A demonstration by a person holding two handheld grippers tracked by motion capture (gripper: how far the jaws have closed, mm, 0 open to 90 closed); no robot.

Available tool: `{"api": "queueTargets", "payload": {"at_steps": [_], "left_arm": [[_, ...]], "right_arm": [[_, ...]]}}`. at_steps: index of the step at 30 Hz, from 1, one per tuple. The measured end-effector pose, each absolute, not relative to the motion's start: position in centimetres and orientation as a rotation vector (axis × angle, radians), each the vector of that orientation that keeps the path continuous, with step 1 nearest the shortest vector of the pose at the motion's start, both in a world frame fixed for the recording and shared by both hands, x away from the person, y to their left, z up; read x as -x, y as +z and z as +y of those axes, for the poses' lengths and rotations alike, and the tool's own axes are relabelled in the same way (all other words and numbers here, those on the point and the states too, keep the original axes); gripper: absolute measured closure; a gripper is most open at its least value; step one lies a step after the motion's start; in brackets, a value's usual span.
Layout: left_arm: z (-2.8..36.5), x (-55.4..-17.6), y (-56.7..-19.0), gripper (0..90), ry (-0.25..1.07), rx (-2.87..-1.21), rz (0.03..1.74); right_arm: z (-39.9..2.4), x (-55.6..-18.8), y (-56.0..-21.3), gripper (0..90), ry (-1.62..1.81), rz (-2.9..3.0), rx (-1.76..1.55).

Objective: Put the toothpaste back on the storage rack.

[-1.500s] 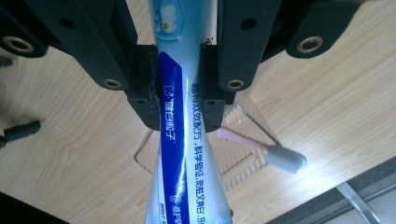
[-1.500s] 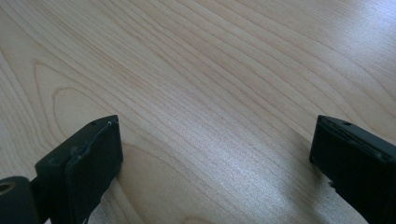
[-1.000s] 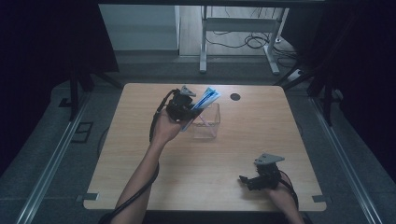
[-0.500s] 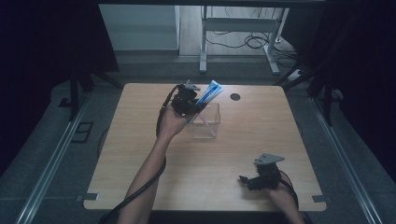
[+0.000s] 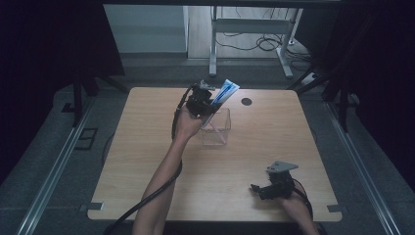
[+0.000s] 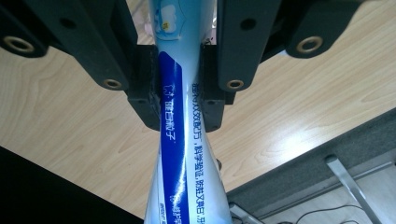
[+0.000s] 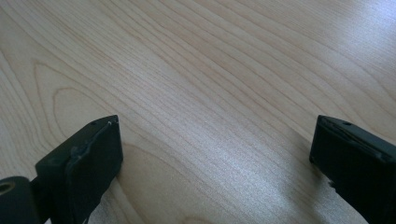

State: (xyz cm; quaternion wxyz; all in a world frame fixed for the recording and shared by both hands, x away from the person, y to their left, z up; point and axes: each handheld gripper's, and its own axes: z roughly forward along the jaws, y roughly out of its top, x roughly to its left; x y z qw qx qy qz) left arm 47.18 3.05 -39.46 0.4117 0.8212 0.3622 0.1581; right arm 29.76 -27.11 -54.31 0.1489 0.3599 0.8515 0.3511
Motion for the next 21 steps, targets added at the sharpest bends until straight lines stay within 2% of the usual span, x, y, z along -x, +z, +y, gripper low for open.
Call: {"api": "queueTargets", "payload": {"at_steps": [21], "left_arm": [[1.1, -49.1, -40.9, 73.4, 0.442, -2.060, 0.886]], "right_arm": [[-27.1, -29.8, -54.3, 2.0, 1.011, 2.446, -1.036]]}}
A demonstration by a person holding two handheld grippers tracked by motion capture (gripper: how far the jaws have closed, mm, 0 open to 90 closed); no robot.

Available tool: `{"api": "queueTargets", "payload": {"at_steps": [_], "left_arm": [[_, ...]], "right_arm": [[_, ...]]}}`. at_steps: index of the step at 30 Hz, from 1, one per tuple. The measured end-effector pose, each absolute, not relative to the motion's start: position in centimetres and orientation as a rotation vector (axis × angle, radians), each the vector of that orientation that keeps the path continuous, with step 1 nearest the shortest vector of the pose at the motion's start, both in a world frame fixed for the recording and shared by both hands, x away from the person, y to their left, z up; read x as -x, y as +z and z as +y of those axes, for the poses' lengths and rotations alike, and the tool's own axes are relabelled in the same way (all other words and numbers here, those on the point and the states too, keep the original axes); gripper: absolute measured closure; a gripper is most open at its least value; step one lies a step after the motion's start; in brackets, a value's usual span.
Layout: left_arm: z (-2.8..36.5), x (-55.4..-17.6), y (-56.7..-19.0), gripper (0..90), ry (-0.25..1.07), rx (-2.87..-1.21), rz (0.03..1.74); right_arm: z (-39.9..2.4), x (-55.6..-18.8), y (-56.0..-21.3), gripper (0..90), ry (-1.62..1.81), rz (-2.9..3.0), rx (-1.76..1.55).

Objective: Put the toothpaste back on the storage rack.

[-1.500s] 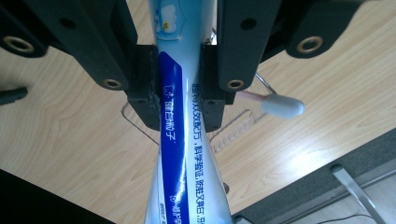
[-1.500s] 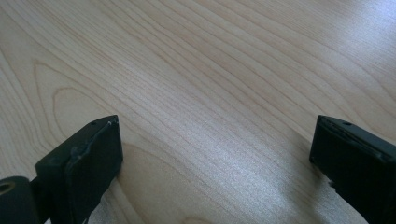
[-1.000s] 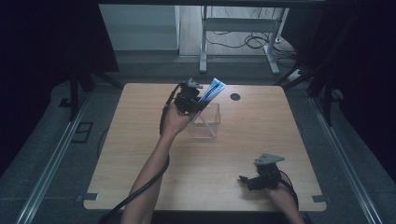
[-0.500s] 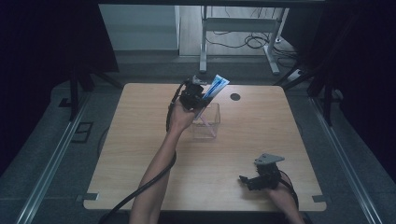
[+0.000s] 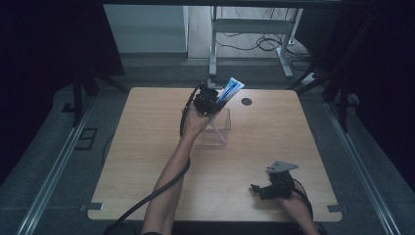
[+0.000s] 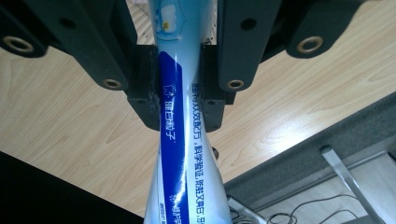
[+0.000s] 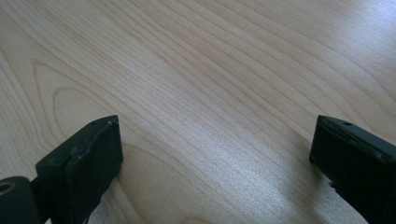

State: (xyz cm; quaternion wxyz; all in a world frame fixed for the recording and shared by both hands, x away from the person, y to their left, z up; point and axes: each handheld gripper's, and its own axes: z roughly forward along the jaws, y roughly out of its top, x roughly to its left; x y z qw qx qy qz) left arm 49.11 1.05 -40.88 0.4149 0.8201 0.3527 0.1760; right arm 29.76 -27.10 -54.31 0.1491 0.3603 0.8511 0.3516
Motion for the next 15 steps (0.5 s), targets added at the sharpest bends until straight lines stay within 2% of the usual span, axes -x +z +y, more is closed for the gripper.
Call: {"api": "queueTargets", "payload": {"at_steps": [15], "left_arm": [[0.2, -49.1, -42.7, 72.7, 0.459, -2.080, 0.859]], "right_arm": [[-27.1, -29.8, -54.3, 2.0, 1.011, 2.447, -1.036]]}}
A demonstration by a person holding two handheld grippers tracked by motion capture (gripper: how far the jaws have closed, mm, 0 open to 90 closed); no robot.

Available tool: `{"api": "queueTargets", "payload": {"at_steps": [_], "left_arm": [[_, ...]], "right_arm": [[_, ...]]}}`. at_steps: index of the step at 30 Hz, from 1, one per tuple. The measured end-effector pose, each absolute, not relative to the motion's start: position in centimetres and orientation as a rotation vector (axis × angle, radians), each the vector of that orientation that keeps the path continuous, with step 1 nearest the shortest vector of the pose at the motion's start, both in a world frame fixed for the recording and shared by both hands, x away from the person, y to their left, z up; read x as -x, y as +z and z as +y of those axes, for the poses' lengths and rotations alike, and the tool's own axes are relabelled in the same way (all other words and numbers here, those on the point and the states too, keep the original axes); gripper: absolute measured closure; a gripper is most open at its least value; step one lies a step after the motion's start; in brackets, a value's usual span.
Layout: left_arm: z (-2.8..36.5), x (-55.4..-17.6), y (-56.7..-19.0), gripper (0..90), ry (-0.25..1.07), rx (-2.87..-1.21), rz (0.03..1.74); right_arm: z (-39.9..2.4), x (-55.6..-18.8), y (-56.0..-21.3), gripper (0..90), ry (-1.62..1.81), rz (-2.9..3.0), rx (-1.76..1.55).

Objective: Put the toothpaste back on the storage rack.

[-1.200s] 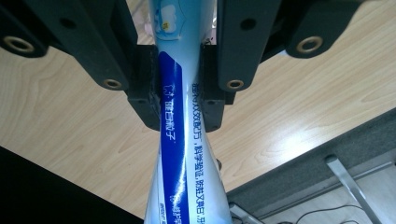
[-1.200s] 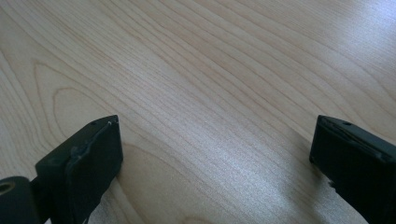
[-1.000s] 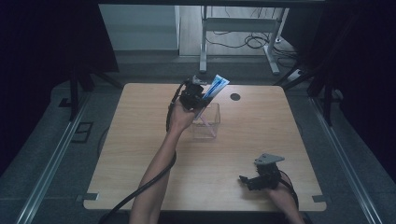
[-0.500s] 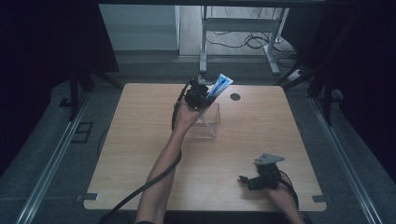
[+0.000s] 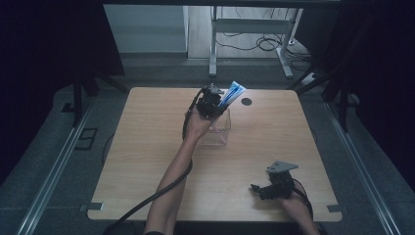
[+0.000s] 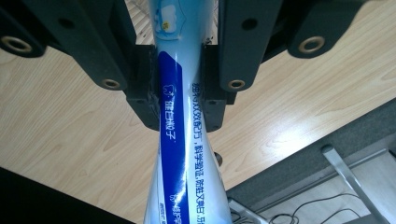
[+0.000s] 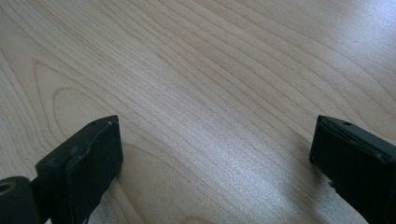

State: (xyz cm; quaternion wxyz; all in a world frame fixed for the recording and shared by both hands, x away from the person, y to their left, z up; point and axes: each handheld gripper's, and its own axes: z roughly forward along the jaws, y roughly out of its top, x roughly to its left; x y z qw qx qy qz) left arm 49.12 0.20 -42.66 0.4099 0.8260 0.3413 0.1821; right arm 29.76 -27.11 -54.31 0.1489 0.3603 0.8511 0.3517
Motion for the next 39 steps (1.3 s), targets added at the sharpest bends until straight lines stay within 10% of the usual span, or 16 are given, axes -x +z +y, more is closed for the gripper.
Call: {"api": "queueTargets", "payload": {"at_steps": [39], "left_arm": [[0.7, -48.0, -44.2, 69.7, 0.403, -2.170, 0.824]], "right_arm": [[-27.1, -29.8, -54.3, 2.0, 1.010, 2.446, -1.035]]}}
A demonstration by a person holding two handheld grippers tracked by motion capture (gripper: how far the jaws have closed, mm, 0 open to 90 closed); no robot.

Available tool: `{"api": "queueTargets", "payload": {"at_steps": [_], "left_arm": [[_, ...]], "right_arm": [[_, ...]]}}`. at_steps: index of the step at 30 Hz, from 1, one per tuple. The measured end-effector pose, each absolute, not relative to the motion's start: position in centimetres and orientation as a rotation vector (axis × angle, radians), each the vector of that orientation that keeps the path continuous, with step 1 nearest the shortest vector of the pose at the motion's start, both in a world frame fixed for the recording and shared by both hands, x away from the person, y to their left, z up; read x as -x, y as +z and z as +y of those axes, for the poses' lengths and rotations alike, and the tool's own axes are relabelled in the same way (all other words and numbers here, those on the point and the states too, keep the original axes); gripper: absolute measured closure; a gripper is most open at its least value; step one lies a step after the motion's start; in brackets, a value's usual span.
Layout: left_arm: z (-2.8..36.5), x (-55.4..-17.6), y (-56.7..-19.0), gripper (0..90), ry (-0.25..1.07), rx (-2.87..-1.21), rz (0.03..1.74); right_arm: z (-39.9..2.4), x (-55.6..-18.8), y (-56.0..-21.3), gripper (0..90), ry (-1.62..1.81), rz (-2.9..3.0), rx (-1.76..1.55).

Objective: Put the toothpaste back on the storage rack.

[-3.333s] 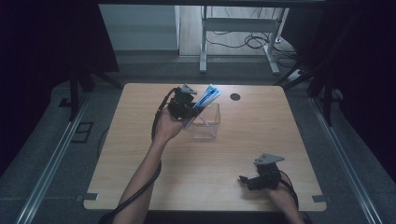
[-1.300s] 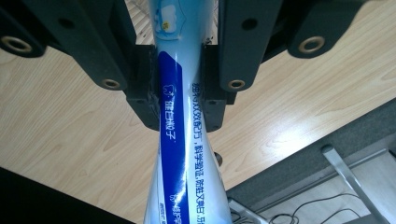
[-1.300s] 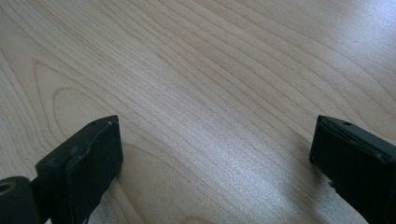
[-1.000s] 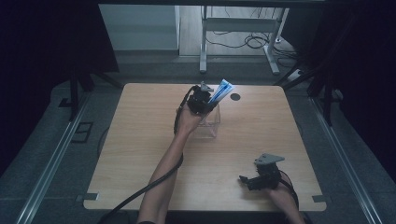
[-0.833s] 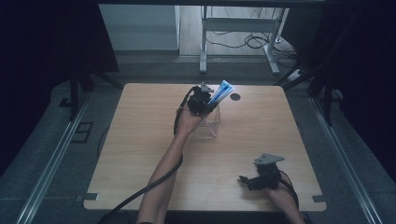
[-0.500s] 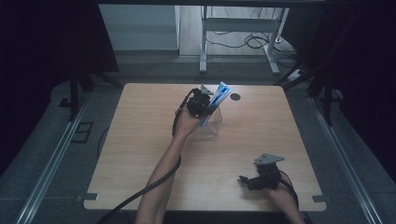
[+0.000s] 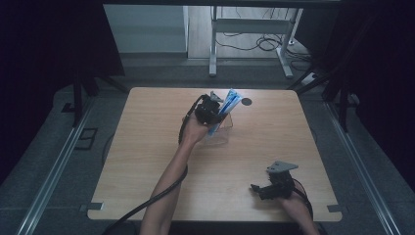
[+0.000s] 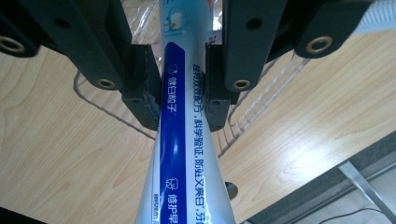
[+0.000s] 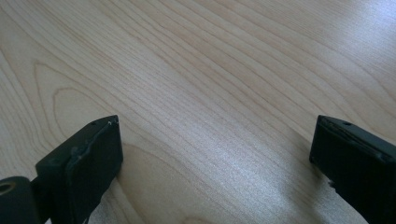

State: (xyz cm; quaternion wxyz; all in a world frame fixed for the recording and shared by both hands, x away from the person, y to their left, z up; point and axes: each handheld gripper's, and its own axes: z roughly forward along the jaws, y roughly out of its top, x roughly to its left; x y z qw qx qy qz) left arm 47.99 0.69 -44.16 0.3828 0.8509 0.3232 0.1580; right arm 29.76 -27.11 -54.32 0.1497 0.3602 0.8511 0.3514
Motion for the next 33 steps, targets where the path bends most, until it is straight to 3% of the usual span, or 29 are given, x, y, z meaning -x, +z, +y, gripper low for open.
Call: {"api": "queueTargets", "payload": {"at_steps": [20, 33], "left_arm": [[0.9, -47.3, -44.8, 62.0, 0.361, -2.173, 0.803], [1.2, -46.8, -43.7, 47.5, 0.338, -2.102, 0.837]], "right_arm": [[-27.1, -29.8, -54.3, 1.9, 1.010, 2.447, -1.036], [-27.1, -29.8, -54.3, 1.9, 1.008, 2.447, -1.036]]}}
